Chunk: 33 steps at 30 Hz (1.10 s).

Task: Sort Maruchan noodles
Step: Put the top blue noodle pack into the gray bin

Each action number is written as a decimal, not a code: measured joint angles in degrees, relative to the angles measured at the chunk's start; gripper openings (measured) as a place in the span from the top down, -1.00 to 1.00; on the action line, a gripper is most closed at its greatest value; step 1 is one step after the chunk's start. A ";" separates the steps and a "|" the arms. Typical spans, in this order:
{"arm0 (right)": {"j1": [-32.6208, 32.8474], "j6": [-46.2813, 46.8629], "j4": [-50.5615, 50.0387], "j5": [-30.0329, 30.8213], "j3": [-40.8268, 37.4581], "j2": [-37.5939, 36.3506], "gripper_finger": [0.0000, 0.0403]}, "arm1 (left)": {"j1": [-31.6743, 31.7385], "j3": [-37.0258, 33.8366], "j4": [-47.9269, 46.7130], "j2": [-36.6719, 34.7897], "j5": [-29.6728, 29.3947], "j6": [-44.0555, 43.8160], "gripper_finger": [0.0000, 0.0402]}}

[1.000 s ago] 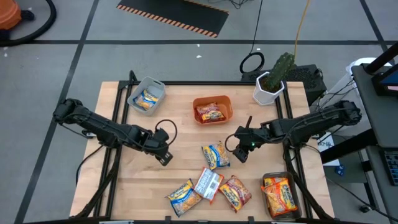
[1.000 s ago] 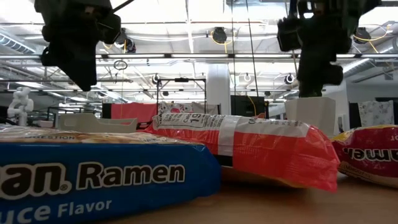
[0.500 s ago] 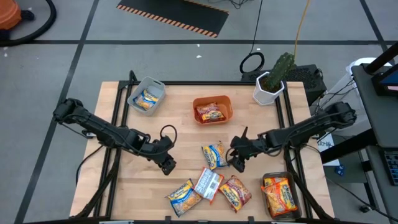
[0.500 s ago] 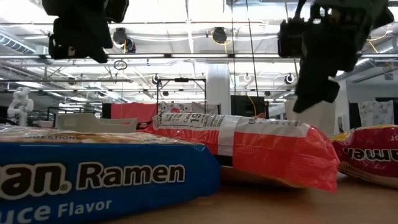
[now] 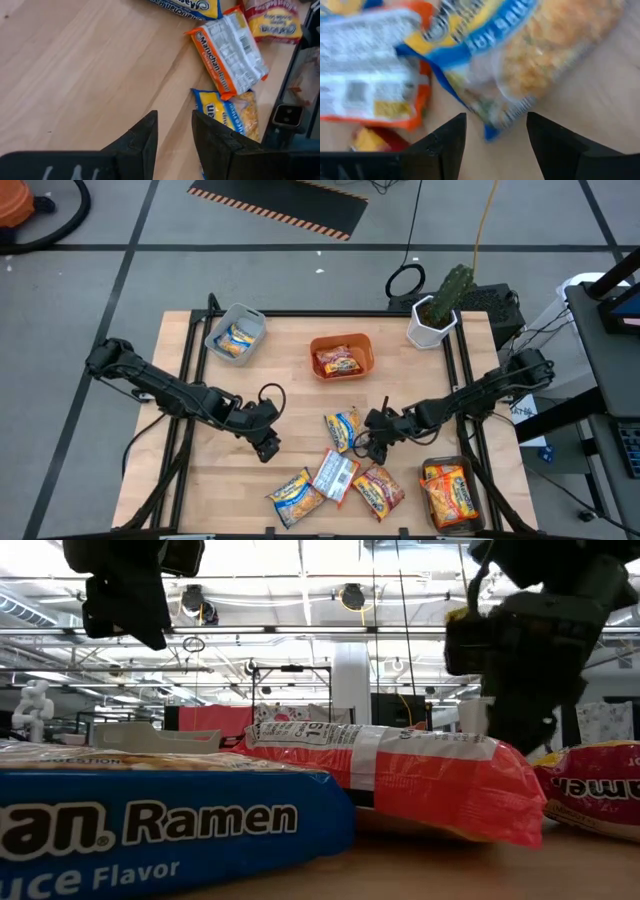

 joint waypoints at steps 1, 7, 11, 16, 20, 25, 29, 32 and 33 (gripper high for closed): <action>0.00 0.06 1.58 0.10 0.02 0.74 -0.01 | 0.00 0.00 -0.37 0.00 0.02 0.47 0.38; 0.00 4.07 5.86 0.19 0.05 5.01 0.14 | -0.02 0.00 -3.54 0.00 0.03 2.59 0.38; -0.05 7.22 6.86 0.78 0.20 6.16 0.34 | 0.00 0.00 -5.02 0.00 0.02 3.95 0.38; -0.09 8.62 10.00 0.39 0.02 6.46 0.70 | -0.15 0.00 -5.50 0.00 0.33 3.86 0.38; -0.07 10.98 13.61 -0.08 0.05 6.49 0.96 | -0.26 0.00 -5.51 0.00 0.38 5.61 0.38; -0.09 14.00 19.07 -0.03 0.41 5.43 0.96 | -0.15 0.00 -5.45 0.00 0.36 8.23 0.38; -0.82 15.07 22.22 -0.05 0.50 1.95 0.99 | -0.15 0.00 -4.29 0.00 -0.33 10.05 0.38; -2.23 16.35 22.58 0.02 0.50 -2.07 0.99 | -0.15 0.00 -2.28 -0.01 -1.16 10.99 0.38; -2.80 16.64 22.62 0.00 0.50 -3.46 0.99 | -0.15 0.00 -1.24 -0.02 -1.20 11.03 0.38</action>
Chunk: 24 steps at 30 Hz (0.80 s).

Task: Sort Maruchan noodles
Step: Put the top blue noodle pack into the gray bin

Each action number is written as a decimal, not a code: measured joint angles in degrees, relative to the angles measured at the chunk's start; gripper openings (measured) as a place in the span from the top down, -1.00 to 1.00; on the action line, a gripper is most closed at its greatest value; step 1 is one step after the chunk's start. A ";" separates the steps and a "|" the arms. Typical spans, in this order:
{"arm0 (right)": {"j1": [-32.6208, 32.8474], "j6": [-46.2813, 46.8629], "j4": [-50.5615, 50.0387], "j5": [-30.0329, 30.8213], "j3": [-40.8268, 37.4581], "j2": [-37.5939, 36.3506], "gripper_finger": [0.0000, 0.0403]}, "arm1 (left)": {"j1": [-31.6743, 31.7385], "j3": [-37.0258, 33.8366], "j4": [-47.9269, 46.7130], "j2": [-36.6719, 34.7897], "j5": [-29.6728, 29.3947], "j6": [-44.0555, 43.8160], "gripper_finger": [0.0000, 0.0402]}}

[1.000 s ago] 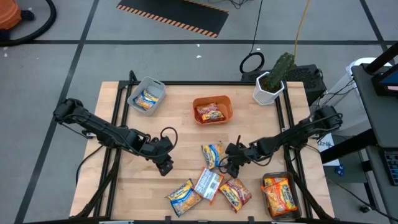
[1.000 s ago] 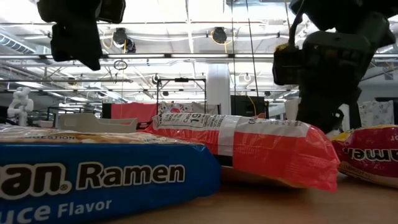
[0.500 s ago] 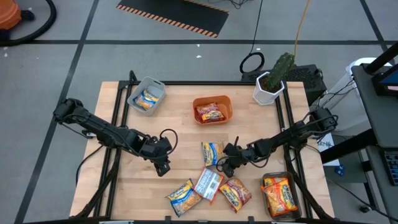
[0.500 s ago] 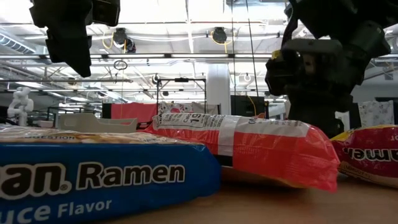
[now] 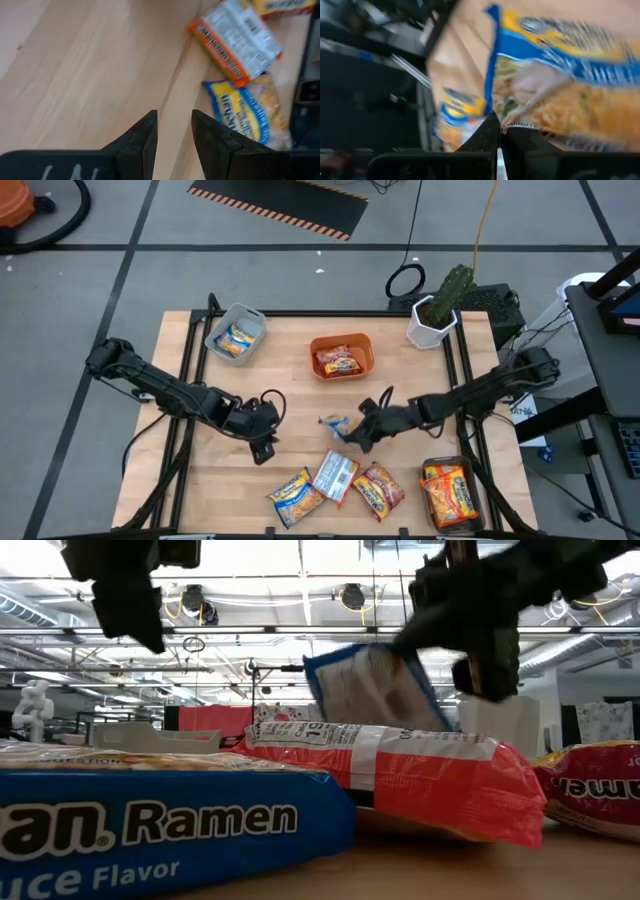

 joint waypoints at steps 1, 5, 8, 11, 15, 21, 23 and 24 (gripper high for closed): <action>-0.63 0.34 -0.09 -0.03 0.00 -1.41 1.00 | 0.02 0.00 1.04 0.00 0.00 0.03 0.38; -3.42 0.48 -0.93 -0.70 0.00 -7.45 1.00 | 0.26 0.00 4.72 -0.01 -0.76 1.15 0.38; -5.80 0.47 -2.58 -3.18 0.02 -11.60 1.00 | 0.49 0.00 7.81 -0.01 -4.11 4.20 0.36; -7.95 0.46 -3.71 -5.60 0.02 -15.18 1.00 | 1.88 0.00 12.63 -0.01 -6.09 9.11 0.24; -10.03 1.40 -3.70 -7.53 0.02 -19.36 1.00 | 5.84 0.00 19.35 -0.01 -6.48 13.07 -0.08; -12.87 4.41 -2.77 -9.26 0.04 -24.73 1.00 | 12.48 0.00 31.57 -0.01 -6.42 19.89 -0.45; -13.95 5.04 -2.51 -10.35 0.23 -25.92 1.00 | 14.37 0.00 36.77 -0.01 -5.68 23.87 -0.46; -14.57 5.16 -2.46 -11.17 0.75 -26.16 1.00 | 15.44 0.00 39.09 0.00 -4.98 25.40 -0.45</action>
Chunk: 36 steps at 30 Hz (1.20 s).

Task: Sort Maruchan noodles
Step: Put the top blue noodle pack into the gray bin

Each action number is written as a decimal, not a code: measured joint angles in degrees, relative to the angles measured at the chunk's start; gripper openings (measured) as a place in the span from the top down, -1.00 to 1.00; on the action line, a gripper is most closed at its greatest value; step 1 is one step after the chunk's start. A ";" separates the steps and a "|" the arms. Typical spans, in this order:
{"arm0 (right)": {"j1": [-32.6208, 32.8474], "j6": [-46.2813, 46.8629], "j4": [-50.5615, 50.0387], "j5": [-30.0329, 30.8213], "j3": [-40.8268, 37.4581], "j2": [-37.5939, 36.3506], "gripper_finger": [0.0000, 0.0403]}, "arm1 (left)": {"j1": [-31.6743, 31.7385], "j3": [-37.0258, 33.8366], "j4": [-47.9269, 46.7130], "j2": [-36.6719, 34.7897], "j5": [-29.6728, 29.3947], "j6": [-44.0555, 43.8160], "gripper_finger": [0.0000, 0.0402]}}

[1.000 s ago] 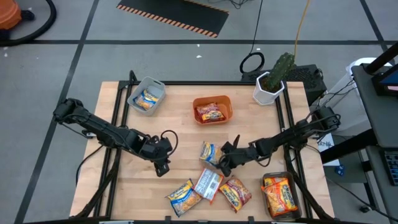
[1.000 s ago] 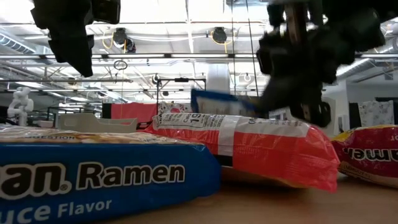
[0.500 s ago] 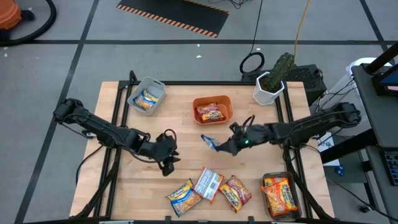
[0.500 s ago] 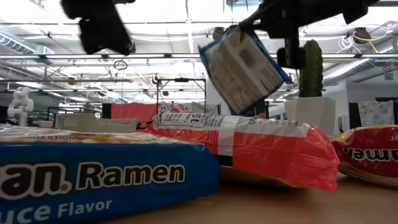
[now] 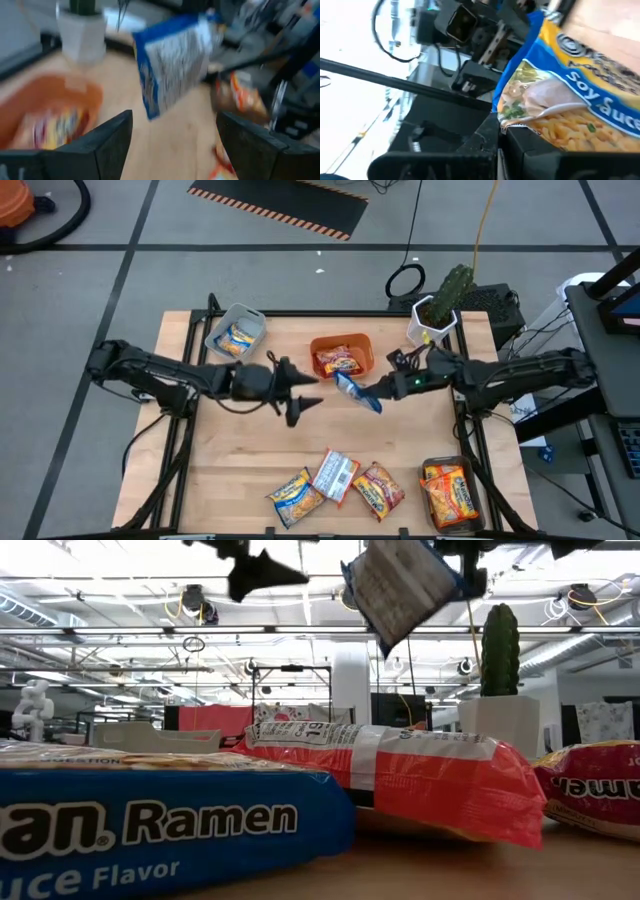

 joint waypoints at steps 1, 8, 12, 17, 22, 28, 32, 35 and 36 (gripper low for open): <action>-0.74 0.14 0.39 -1.18 0.64 -0.10 1.00 | 1.05 0.00 2.12 0.15 0.75 1.08 -0.44; -7.27 -0.97 0.50 -12.00 6.39 0.44 1.00 | 8.82 0.13 9.69 2.29 9.79 1.96 -0.41; -12.30 -1.91 0.87 -18.54 7.62 0.37 1.00 | 12.26 -0.04 12.89 2.93 10.60 -2.03 -0.41; -17.80 -2.32 2.03 -25.52 7.62 0.41 1.00 | 13.94 0.00 18.73 3.05 10.64 -3.30 -0.41; -21.45 -3.84 2.03 -28.50 7.62 0.93 1.00 | 13.90 0.00 18.34 3.10 10.84 -2.56 -0.41; -22.96 -4.45 2.43 -30.81 7.63 1.91 1.00 | 13.71 0.00 22.00 5.28 12.26 0.45 -0.41; -22.96 -4.47 4.06 -30.76 7.62 3.04 1.00 | 13.82 0.00 21.20 6.38 8.93 3.97 -0.41; -22.85 -4.12 6.10 -29.48 7.62 3.72 1.00 | 13.82 0.00 21.56 6.38 8.58 5.62 -0.41; -22.74 -4.34 6.15 -28.18 7.62 3.85 1.00 | 13.82 0.00 21.61 6.35 8.59 5.42 -0.41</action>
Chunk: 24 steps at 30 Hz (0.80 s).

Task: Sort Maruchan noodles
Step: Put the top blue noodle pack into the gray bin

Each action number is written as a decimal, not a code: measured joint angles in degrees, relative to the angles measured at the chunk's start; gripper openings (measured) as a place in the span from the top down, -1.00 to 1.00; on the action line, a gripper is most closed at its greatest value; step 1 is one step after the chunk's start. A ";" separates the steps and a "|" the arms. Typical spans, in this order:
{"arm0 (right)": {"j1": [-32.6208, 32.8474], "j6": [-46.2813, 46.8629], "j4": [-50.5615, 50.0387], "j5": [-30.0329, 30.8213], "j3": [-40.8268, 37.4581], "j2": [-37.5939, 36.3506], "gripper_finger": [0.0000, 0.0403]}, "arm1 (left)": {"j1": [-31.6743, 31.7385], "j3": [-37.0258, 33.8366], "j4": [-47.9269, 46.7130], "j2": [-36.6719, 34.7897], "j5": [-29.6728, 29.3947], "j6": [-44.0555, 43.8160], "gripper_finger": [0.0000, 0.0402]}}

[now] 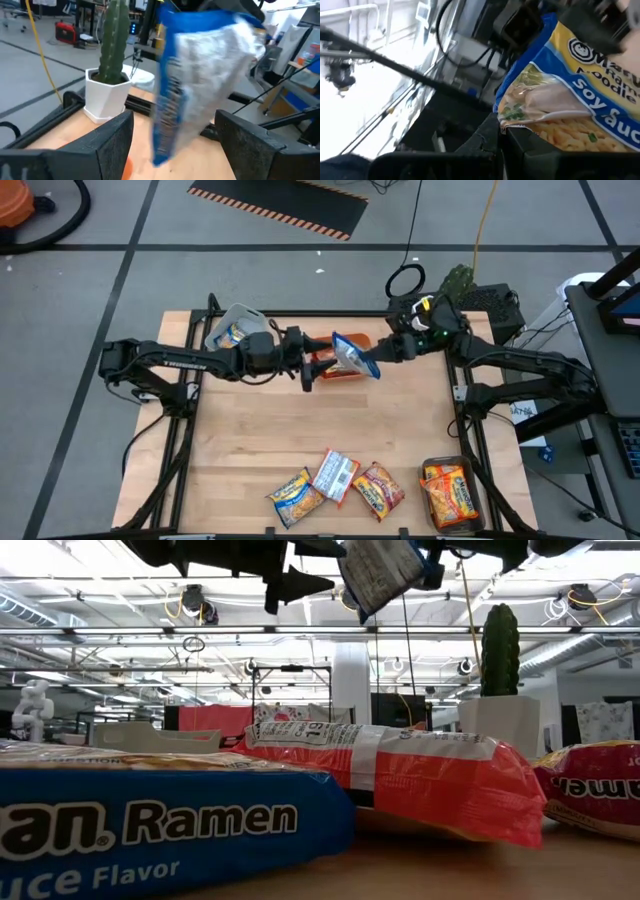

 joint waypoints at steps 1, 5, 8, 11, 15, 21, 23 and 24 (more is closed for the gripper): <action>0.15 -0.13 -0.03 1.50 0.00 0.02 1.00 | -0.19 0.00 -0.04 -0.18 0.15 -0.95 -0.41; 1.01 0.05 1.23 7.19 0.00 0.02 1.00 | -0.61 0.07 0.65 -1.51 3.59 -2.60 -0.41; 2.27 0.28 2.52 8.84 0.00 0.02 1.00 | -0.10 -0.02 -0.24 -2.35 6.05 -2.20 -0.41; 4.00 0.52 2.79 10.84 0.00 0.04 1.00 | 1.90 0.00 0.03 -2.65 6.52 -2.86 -0.41; 6.87 0.52 5.05 15.09 0.00 0.07 1.00 | 5.24 0.00 0.26 -2.99 11.48 -4.61 -0.41; 11.12 -1.93 6.78 23.81 0.00 0.07 1.00 | 9.45 0.00 0.57 -3.04 27.31 -5.50 -0.41; 12.29 -2.55 7.64 25.85 0.00 0.76 1.00 | 10.23 0.00 0.54 -3.04 29.30 -4.37 -0.41; 12.73 -2.62 8.49 26.27 0.00 1.24 1.00 | 10.66 0.00 0.50 -3.04 30.14 -3.65 -0.41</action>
